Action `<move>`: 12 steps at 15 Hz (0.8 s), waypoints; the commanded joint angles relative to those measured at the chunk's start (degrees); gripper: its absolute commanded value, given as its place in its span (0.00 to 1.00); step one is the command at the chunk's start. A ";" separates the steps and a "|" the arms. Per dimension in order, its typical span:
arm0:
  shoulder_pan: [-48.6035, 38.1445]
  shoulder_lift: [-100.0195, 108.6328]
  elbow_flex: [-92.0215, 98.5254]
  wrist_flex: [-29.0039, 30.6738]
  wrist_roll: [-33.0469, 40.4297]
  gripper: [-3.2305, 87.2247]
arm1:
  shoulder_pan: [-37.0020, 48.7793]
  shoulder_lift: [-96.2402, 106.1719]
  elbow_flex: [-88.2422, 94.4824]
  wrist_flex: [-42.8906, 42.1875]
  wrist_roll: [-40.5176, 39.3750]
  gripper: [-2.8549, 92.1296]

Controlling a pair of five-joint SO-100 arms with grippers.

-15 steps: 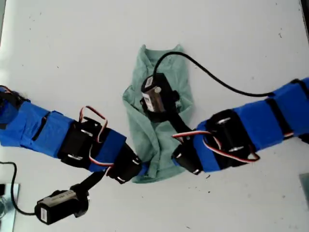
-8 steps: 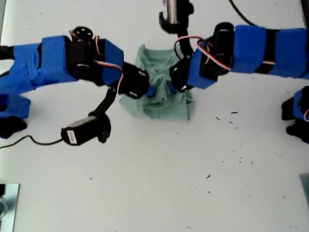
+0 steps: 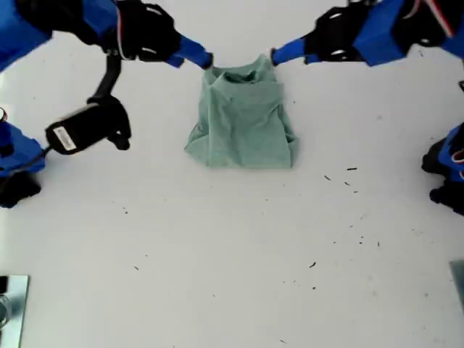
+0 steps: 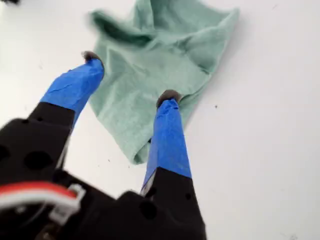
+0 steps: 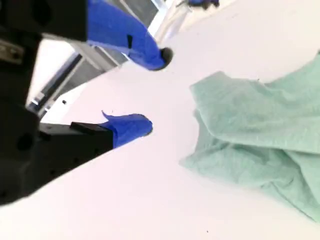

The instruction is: Fold t shirt

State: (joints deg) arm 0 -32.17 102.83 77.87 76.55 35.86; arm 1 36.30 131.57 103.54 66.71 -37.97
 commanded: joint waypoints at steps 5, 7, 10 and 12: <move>-1.76 44.21 57.83 -21.53 -6.42 0.15 | -0.44 61.44 43.95 2.46 5.54 0.21; 5.54 61.44 79.10 -30.23 -13.54 0.04 | -5.19 69.17 53.61 5.98 8.00 0.20; 16.88 104.15 105.56 -18.72 -29.44 0.03 | -8.70 69.26 64.16 9.76 13.10 0.19; 21.88 103.45 108.37 -18.02 -32.87 0.05 | -6.86 69.26 73.30 12.48 20.65 0.14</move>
State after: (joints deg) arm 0 -13.27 203.03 183.96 56.43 5.80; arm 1 29.00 200.48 172.88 78.22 -22.68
